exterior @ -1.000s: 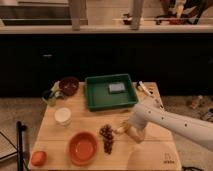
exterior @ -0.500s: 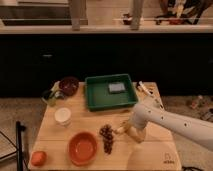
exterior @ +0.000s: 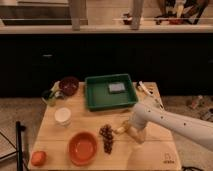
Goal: Place banana in red bowl
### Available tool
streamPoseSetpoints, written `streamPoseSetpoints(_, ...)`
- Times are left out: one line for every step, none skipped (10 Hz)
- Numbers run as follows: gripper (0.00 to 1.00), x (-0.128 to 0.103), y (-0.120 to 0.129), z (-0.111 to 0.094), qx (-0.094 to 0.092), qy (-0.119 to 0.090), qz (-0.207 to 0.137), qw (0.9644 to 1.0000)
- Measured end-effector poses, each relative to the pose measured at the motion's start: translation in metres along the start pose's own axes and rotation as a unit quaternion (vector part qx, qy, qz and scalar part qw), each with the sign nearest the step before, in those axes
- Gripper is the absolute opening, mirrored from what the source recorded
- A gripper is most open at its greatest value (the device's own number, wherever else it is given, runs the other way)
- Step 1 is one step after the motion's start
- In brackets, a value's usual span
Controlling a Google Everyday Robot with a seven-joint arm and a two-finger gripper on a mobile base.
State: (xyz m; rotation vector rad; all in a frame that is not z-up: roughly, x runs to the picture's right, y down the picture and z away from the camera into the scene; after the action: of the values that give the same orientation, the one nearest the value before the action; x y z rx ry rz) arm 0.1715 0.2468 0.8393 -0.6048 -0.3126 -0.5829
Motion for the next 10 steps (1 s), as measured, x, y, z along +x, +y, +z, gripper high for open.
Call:
streamPoseSetpoints(0.8, 0.0, -0.001, -0.001, 0.0, 0.001, 0.003, 1.0)
streamPoseSetpoints(0.8, -0.001, -0.011, -0.003, -0.003, 0.011, 0.002, 0.9999)
streamPoseSetpoints(0.8, -0.004, -0.025, -0.005, -0.004, 0.019, 0.001, 0.9998)
streamPoseSetpoints(0.8, -0.003, -0.029, -0.009, -0.006, 0.025, 0.003, 0.9997)
streamPoseSetpoints(0.8, -0.002, -0.03, -0.013, -0.007, 0.029, 0.005, 0.9995)
streamPoseSetpoints(0.8, -0.002, -0.031, -0.015, -0.007, 0.031, 0.005, 0.9995)
streamPoseSetpoints(0.8, -0.001, -0.031, -0.017, -0.006, 0.033, 0.006, 0.9994)
streamPoseSetpoints(0.79, 0.0, -0.031, -0.019, -0.005, 0.036, 0.008, 0.9993)
streamPoseSetpoints(0.72, 0.002, -0.03, -0.022, -0.005, 0.038, 0.011, 0.9992)
streamPoseSetpoints(0.62, 0.003, -0.029, -0.023, -0.004, 0.04, 0.014, 0.9991)
